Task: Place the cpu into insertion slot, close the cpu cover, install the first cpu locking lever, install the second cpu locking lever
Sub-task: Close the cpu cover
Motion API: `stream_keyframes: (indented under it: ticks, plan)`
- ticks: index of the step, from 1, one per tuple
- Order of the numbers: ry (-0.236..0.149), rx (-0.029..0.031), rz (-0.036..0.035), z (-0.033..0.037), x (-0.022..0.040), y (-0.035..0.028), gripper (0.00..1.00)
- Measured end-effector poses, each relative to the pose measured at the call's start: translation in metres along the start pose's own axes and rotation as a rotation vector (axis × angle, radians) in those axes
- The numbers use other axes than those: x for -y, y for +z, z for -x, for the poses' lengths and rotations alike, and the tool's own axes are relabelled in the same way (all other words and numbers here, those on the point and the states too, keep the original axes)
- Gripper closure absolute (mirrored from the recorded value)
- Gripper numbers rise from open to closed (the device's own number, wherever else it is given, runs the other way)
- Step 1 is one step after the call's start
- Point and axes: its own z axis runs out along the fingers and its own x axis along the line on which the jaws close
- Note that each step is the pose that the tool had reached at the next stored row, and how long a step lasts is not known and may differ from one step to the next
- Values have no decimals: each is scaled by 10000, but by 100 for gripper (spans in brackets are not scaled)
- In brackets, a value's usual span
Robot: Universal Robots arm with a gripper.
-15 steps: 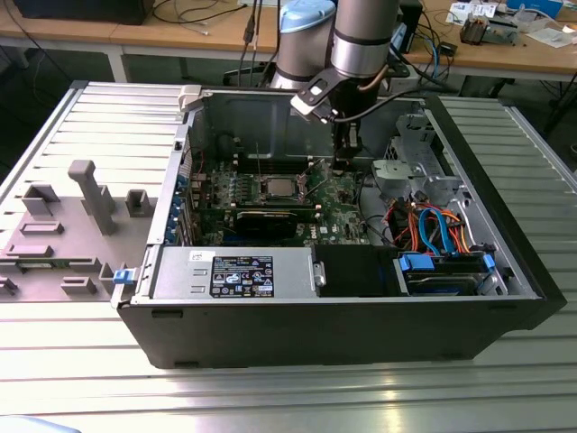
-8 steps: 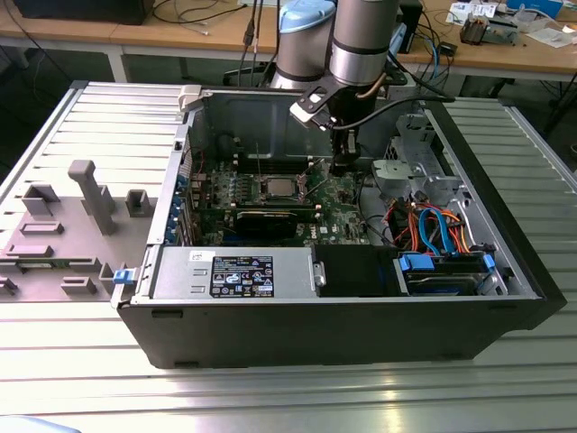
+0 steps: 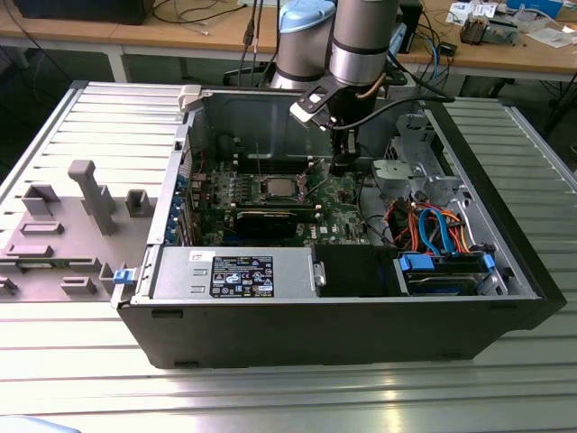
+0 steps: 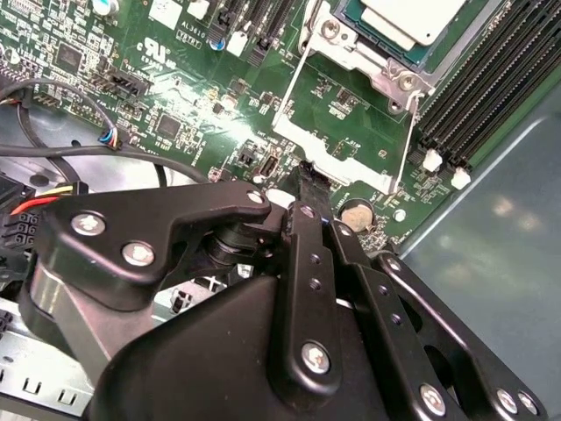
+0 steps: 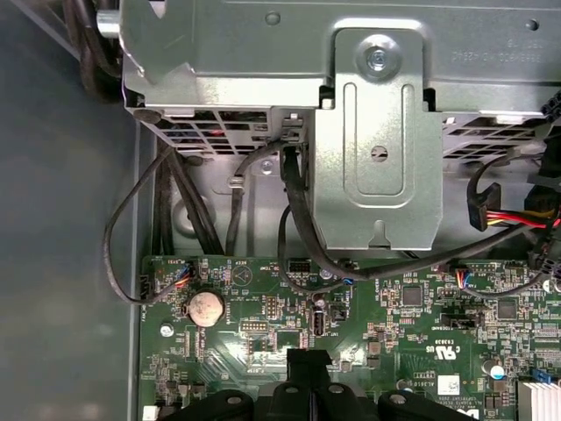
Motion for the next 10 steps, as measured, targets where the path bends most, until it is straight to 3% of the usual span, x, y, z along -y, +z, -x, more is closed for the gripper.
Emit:
stream_keyframes:
  ticks: [10]
  plan:
    - [-1,-37,-5,-35,49,-2,89]
